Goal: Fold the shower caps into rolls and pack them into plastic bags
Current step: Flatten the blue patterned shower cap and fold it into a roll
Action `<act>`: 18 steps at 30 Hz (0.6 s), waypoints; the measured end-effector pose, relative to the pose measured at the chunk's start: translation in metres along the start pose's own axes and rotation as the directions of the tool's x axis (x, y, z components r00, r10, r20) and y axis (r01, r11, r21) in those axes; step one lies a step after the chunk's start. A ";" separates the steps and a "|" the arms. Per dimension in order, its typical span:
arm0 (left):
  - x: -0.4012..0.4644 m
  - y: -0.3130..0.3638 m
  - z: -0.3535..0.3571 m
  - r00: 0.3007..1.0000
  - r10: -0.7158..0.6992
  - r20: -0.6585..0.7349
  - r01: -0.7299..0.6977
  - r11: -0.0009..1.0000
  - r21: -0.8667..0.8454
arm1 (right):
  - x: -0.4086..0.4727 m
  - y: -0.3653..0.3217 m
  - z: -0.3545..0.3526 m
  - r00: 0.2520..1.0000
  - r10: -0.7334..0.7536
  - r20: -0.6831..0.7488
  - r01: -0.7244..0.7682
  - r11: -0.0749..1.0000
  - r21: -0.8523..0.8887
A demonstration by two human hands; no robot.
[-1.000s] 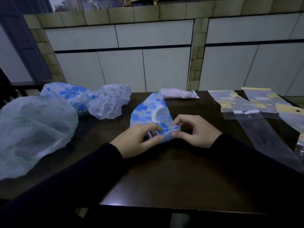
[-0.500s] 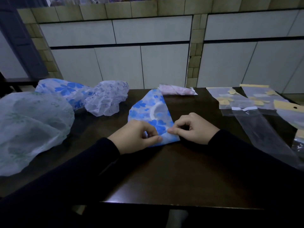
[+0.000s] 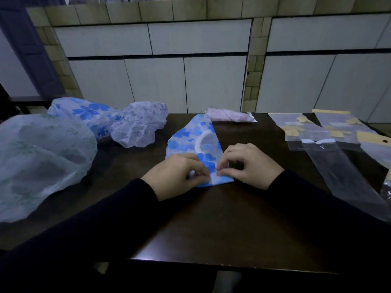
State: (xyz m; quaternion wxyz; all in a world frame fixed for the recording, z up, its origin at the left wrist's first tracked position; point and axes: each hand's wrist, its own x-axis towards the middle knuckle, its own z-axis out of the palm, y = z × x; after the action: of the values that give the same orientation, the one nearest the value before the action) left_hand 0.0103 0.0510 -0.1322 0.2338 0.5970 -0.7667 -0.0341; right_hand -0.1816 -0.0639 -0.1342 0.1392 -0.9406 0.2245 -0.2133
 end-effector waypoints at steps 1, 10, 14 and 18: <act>0.000 -0.001 -0.001 1.000 0.011 0.008 -0.011 1.000 0.012 | 0.001 0.001 0.001 1.000 -0.015 0.019 0.015 1.000 -0.013; 0.003 -0.012 -0.011 0.983 -0.006 0.184 0.036 0.987 -0.158 | -0.006 -0.002 -0.011 0.996 0.044 0.080 -0.038 0.996 -0.079; 0.004 -0.017 -0.010 0.988 -0.033 0.149 0.061 0.980 -0.191 | -0.007 -0.006 -0.012 1.000 0.009 0.030 -0.005 0.994 -0.106; 0.003 -0.019 -0.010 0.988 -0.089 0.130 0.114 0.974 -0.195 | -0.009 -0.005 -0.013 0.999 0.037 0.039 -0.032 0.993 -0.111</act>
State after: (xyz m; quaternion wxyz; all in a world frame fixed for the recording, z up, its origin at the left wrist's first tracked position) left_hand 0.0312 0.0452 -0.1289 0.2444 0.6055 -0.7404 -0.1593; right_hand -0.1935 -0.0572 -0.1239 0.0952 -0.9471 0.2493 -0.1785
